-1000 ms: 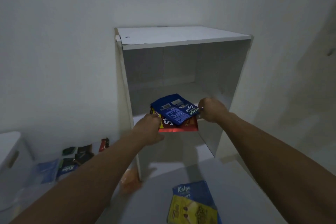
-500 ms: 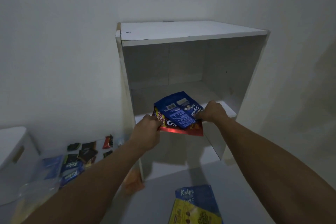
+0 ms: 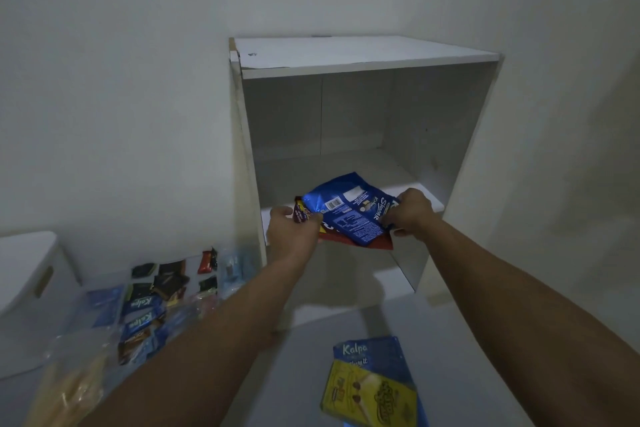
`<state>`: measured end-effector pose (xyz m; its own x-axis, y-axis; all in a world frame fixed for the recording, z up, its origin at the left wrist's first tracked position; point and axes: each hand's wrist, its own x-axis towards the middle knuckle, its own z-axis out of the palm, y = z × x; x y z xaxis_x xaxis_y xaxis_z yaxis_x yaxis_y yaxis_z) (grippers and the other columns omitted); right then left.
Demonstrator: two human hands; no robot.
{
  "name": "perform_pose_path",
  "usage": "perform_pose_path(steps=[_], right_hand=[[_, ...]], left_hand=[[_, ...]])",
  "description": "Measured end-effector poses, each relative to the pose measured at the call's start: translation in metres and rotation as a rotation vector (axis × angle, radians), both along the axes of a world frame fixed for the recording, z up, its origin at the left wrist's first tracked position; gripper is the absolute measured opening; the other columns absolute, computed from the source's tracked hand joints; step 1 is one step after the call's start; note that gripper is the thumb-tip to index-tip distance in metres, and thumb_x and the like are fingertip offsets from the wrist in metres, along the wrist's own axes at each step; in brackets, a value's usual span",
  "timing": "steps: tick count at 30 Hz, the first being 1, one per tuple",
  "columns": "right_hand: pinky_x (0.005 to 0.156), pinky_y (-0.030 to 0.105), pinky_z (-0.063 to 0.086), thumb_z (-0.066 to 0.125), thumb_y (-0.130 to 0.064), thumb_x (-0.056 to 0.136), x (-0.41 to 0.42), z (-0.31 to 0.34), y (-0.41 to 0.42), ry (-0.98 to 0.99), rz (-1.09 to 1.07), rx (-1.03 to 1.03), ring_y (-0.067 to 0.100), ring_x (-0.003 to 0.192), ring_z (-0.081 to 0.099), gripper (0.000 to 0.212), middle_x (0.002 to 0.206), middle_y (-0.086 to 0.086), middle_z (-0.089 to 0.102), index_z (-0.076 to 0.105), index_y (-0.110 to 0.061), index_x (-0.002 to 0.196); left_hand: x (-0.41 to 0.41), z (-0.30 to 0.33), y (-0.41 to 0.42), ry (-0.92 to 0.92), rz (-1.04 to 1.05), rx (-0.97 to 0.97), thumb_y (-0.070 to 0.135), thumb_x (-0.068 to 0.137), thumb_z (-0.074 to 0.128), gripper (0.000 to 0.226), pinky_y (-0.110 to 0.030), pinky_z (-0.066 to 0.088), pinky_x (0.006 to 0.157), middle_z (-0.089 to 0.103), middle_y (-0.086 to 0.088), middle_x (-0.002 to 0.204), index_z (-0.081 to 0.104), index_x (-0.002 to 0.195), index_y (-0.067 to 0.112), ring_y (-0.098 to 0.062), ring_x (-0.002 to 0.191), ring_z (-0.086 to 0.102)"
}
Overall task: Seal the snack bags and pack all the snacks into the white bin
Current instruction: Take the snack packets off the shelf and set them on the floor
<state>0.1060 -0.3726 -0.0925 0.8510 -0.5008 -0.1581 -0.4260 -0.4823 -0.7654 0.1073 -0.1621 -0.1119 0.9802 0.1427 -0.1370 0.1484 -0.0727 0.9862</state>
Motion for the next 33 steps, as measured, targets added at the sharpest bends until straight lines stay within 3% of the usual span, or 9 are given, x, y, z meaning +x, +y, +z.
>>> perform_pose_path(steps=[4,6,8,14,16,19,22,29,33], right_hand=[[0.057,0.033,0.055,0.081,-0.001,0.065,-0.029,-0.001,-0.003,-0.021,-0.019,0.1,0.029,0.074,0.069,0.029,0.093,0.02,0.07,0.061,0.002,0.086],[0.059,0.034,0.054,0.079,0.002,0.067,-0.051,0.003,-0.003,-0.025,-0.046,0.147,0.027,0.071,0.068,0.027,0.091,0.02,0.07,0.063,0.004,0.089],[0.061,0.035,0.054,0.075,0.005,0.069,-0.078,0.009,-0.004,-0.016,-0.076,0.186,0.027,0.071,0.066,0.02,0.09,0.02,0.069,0.06,0.0,0.081],[0.056,0.031,0.055,0.067,0.007,0.074,-0.176,0.018,-0.01,0.05,-0.159,0.181,0.021,0.059,0.059,0.018,0.071,0.013,0.06,0.06,0.002,0.09],[0.053,0.03,0.055,0.068,0.007,0.073,-0.212,0.013,-0.011,0.052,-0.223,0.145,0.021,0.058,0.058,0.022,0.069,0.013,0.058,0.062,0.004,0.093],[0.049,0.03,0.056,0.07,0.007,0.072,-0.269,-0.002,-0.007,0.076,-0.314,0.103,0.024,0.058,0.059,0.021,0.07,0.015,0.06,0.063,0.006,0.092],[0.052,0.033,0.055,0.07,0.008,0.071,-0.326,-0.026,0.002,0.129,-0.378,0.089,0.024,0.057,0.06,0.015,0.07,0.016,0.062,0.063,0.005,0.085],[0.039,0.026,0.05,0.073,0.003,0.073,-0.431,-0.098,0.01,0.273,-0.511,0.113,0.02,0.057,0.065,0.018,0.069,0.013,0.064,0.063,0.006,0.088],[0.05,0.036,0.059,0.074,0.002,0.072,-0.474,-0.154,0.002,0.335,-0.565,0.136,0.024,0.06,0.068,0.019,0.078,0.019,0.068,0.063,0.005,0.087]], left_hand=[[-0.009,0.008,0.004,0.093,-0.003,-0.191,-0.01,0.07,0.069,0.062,-0.033,0.058,0.056,0.048,-0.015,0.113,0.039,0.124,-0.001,-0.028,0.08,0.066],[-0.017,0.012,0.009,0.159,-0.068,-0.222,-0.012,0.07,0.065,0.042,-0.023,0.049,0.04,0.058,-0.02,0.1,0.049,0.109,-0.01,-0.02,0.057,0.06],[-0.032,0.02,0.013,0.214,-0.135,-0.187,-0.01,0.07,0.06,0.015,-0.018,0.039,0.036,0.064,-0.017,0.081,0.059,0.084,-0.003,-0.017,0.049,0.055],[-0.091,0.035,0.019,0.124,-0.275,-0.015,-0.006,0.078,0.059,0.023,-0.018,0.032,0.038,0.057,-0.014,0.057,0.054,0.059,0.007,-0.016,0.034,0.047],[-0.112,0.028,0.022,0.052,-0.368,0.059,-0.004,0.08,0.059,0.026,-0.02,0.037,0.042,0.059,-0.017,0.062,0.052,0.058,0.007,-0.018,0.04,0.054],[-0.141,0.002,0.023,0.011,-0.464,0.148,0.002,0.076,0.062,0.021,-0.037,0.051,0.059,0.066,-0.021,0.072,0.056,0.058,0.009,-0.032,0.067,0.069],[-0.179,-0.031,0.021,-0.037,-0.548,0.31,0.012,0.062,0.06,0.007,-0.048,0.06,0.063,0.07,-0.017,0.069,0.061,0.057,0.009,-0.033,0.064,0.07],[-0.264,-0.109,-0.003,-0.104,-0.753,0.513,0.019,0.075,0.065,0.017,-0.039,0.057,0.065,0.071,-0.017,0.074,0.063,0.06,0.011,-0.032,0.071,0.068],[-0.306,-0.158,-0.026,-0.081,-0.84,0.558,0.024,0.071,0.063,0.017,-0.041,0.057,0.067,0.071,-0.017,0.075,0.063,0.067,0.007,-0.033,0.073,0.068]])
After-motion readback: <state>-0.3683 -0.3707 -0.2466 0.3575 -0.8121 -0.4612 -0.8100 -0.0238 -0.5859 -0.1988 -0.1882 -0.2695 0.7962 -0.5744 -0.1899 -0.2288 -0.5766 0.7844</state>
